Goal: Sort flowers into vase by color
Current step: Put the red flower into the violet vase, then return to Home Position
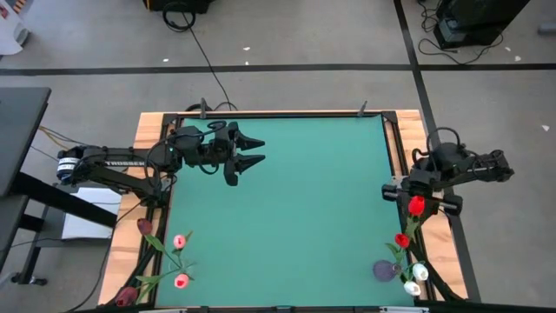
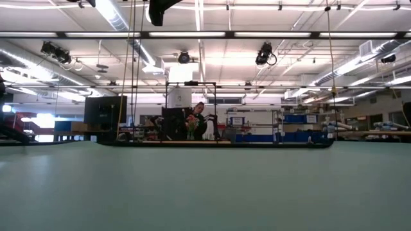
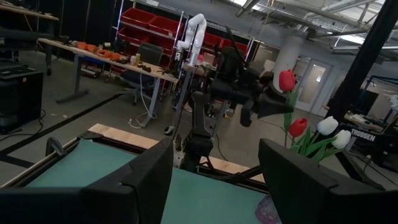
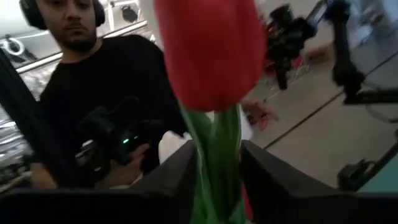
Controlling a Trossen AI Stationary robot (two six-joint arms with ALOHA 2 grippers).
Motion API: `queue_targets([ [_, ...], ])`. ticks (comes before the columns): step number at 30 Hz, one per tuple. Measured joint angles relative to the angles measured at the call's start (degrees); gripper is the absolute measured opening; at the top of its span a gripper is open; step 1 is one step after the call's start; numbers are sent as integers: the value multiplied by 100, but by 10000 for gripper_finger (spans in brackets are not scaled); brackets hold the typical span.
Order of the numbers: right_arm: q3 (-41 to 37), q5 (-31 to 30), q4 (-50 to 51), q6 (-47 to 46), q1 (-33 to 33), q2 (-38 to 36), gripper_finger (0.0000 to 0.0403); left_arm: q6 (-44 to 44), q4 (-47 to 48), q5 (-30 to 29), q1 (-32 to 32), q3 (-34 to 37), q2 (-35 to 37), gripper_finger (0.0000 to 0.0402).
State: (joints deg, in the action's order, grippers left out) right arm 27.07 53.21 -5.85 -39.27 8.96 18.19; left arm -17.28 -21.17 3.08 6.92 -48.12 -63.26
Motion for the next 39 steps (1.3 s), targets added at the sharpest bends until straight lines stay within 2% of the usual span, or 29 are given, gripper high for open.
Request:
queue_targets([
  [5, 0, 556, 7, -237, 146, 138, 189, 0, 0, 1, 0, 0, 0, 243],
  [9, 46, 476, 20, -283, 464, 146, 215, 0, 0, 1, 0, 1, 0, 243],
  [16, 627, -108, -337, -278, 744, 638, 214, 0, 0, 0, 0, 1, 0, 243],
  [22, 680, 233, -308, -193, 749, 1320, 213, 1, 0, 1, 0, 0, 0, 243],
  [26, 680, 623, -451, -564, 749, 1666, 213, 1, 0, 0, 0, 0, 0, 243],
  [32, 904, 603, -519, -643, 789, 1829, 213, 2, 0, 1, -1, 0, 0, 243],
  [39, 1621, 488, -487, -577, 1027, 2305, 213, 2, 0, 1, -2, 0, 0, 243],
])
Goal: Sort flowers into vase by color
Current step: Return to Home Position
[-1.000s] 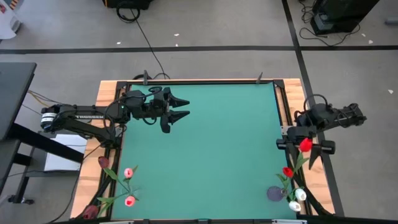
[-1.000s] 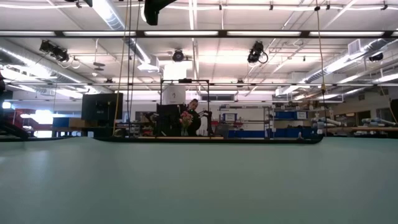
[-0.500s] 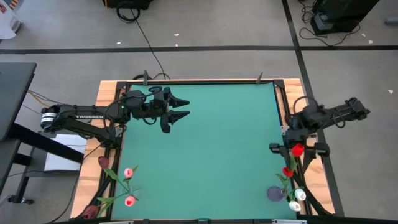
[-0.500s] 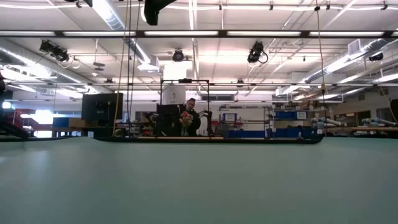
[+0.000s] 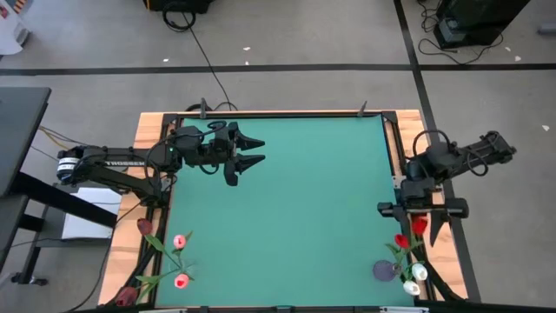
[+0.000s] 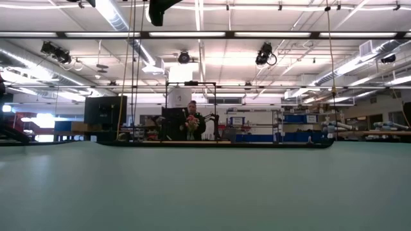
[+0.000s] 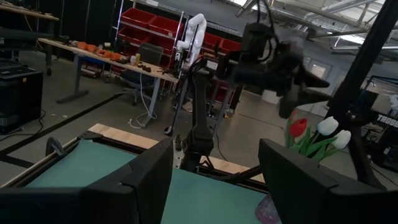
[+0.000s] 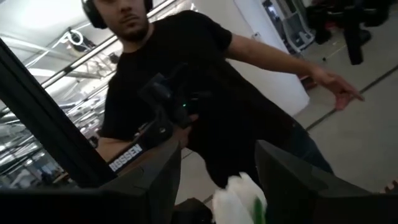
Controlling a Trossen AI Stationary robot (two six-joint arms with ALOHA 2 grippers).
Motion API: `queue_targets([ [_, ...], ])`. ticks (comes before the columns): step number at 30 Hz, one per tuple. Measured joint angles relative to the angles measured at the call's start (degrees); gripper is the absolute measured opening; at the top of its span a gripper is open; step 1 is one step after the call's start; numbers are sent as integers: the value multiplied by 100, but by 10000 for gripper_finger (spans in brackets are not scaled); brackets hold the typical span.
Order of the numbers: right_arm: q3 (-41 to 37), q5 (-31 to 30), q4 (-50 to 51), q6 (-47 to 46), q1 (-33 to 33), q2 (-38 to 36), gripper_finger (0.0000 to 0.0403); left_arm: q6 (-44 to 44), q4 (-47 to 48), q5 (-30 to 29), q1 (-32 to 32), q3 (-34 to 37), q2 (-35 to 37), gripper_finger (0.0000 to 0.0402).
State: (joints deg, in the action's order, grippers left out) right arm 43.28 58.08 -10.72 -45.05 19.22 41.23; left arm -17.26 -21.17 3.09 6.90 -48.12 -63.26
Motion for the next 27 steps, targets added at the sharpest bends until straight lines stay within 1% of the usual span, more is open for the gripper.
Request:
queue_targets([
  [4, 422, 20, 20, 60, 209, 420, 213, -2, 0, 0, 0, 0, 0, 243],
  [7, 700, 53, 9, 308, 254, 667, 213, -1, 0, -1, 0, 1, 0, 243],
  [11, 987, -63, 14, 547, 7, 875, 213, -2, 0, 0, 0, 2, 0, 243],
  [15, 1106, -652, 9, 817, -413, 968, 213, -2, 0, 0, 1, 0, 0, 243],
  [18, 1106, -1170, 59, 1261, -735, 1035, 213, 0, 0, -2, 0, 0, 0, 243],
  [23, 1106, -2385, 40, 1842, -1268, 1215, 213, -2, 0, -1, 0, 0, 0, 243],
  [25, 1106, -2588, 55, 2014, -1504, 1222, 208, 0, 0, 0, 2, 2, 0, 243],
  [27, 1106, -2629, 53, 2264, -1752, 1170, 191, -2, 0, -2, 0, 0, 0, 243],
])
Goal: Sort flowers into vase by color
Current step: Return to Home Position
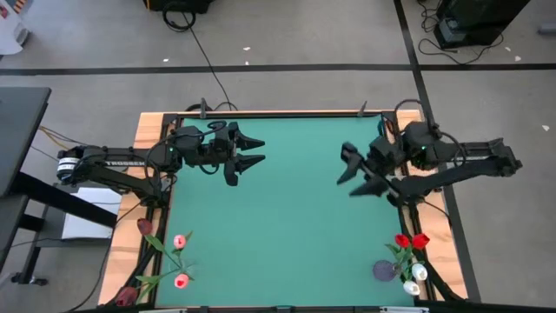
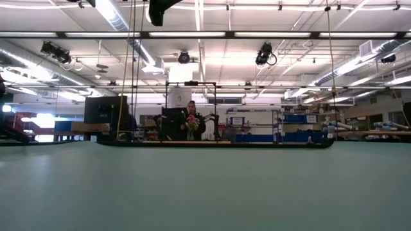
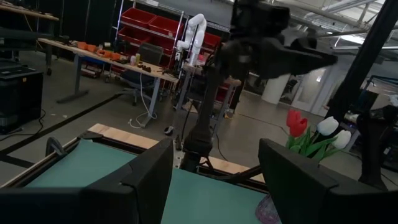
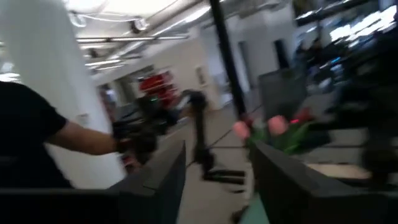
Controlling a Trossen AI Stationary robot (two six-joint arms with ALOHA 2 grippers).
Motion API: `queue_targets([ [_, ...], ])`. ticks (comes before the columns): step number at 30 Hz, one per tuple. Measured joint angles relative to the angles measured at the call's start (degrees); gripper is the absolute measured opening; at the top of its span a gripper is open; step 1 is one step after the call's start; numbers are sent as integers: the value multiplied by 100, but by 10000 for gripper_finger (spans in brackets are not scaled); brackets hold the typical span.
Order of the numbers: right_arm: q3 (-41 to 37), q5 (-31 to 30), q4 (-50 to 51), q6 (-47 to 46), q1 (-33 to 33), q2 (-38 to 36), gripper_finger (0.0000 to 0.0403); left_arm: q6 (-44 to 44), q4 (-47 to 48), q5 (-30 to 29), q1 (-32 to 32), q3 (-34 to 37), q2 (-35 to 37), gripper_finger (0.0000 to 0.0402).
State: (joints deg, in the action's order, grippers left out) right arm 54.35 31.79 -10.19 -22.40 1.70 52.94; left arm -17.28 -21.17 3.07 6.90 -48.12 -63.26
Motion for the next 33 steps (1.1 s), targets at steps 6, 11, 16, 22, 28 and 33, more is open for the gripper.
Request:
queue_targets([
  [6, 0, -823, 499, 847, -615, -121, 65, 2, -216, -47, 55, 2, 0, 243],
  [11, 0, -1558, 715, 1623, -858, -88, 17, -72, -319, -87, 90, 2, 4, 243],
  [16, 0, -2170, 819, 1808, -856, 66, 7, -139, -494, -4, 59, 2, 7, 243],
  [22, 0, -2813, 800, 1712, -695, 363, 5, -714, -992, 29, 57, 2, 27, 243],
  [28, 0, -3301, 607, 1671, -462, 596, 4, -693, -832, 1142, 157, 2, 74, 243],
  [33, -4, -3535, 982, 1684, -281, 613, 3, -629, -157, 1208, 444, 3, 193, 218],
])
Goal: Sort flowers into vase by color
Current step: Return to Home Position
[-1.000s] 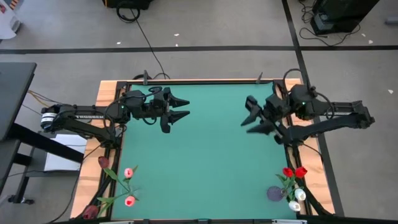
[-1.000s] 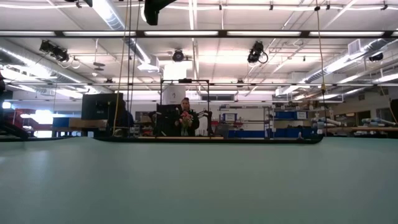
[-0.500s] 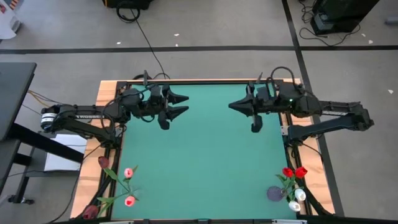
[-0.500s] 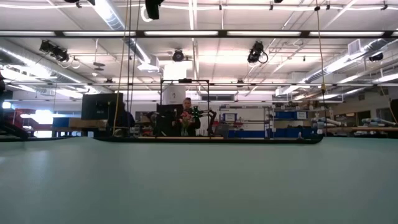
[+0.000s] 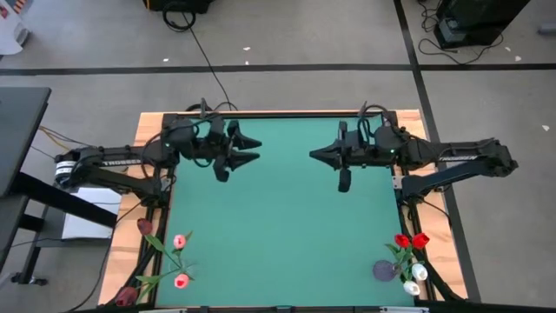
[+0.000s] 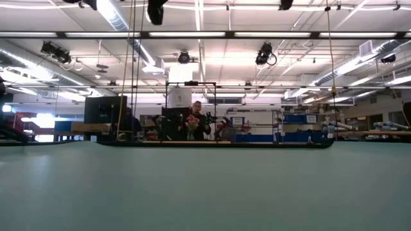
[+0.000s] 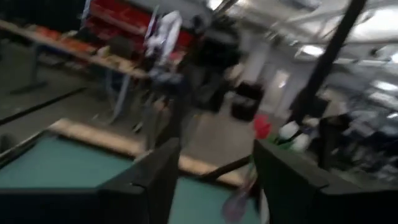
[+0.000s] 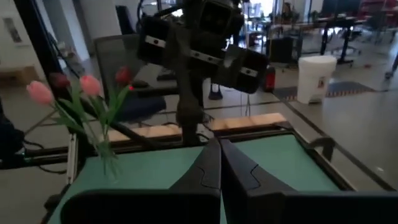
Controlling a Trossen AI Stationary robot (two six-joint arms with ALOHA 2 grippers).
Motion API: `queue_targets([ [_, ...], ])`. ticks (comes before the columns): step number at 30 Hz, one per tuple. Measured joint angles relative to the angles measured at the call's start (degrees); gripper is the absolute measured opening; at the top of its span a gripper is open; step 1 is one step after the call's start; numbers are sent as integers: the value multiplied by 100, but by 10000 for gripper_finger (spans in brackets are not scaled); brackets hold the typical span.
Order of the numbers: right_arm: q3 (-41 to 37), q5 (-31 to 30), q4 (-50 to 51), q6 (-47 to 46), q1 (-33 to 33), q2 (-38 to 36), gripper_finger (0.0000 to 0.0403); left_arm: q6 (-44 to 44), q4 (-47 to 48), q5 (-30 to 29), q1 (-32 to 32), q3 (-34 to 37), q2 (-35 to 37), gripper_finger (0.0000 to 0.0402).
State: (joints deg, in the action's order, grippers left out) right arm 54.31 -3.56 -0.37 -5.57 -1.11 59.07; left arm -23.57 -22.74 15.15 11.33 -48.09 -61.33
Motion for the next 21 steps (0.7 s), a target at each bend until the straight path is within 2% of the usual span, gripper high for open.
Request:
queue_targets([
  [4, -1, -339, 576, 135, 106, -351, 2, 116, 916, -26, 358, 4, 431, 130],
  [8, -1, -328, 1296, 354, 58, -886, 2, 1123, 1762, -43, 581, -4, 1165, 21],
  [11, -1, -325, 1588, 703, 90, -1290, 1, 2112, 2730, -96, 689, -5, 1587, 7],
  [14, -14, -373, 1963, 881, 222, -1584, 1, 2297, 3376, -399, 665, 163, 1734, 4],
  [18, -401, -576, 2141, 876, 317, -1990, 0, 2267, 2960, -610, 436, 729, 1858, 3],
  [21, -938, -704, 1794, 776, 328, -2347, 0, 2153, 2438, -1248, 276, 1256, 2095, 2],
])
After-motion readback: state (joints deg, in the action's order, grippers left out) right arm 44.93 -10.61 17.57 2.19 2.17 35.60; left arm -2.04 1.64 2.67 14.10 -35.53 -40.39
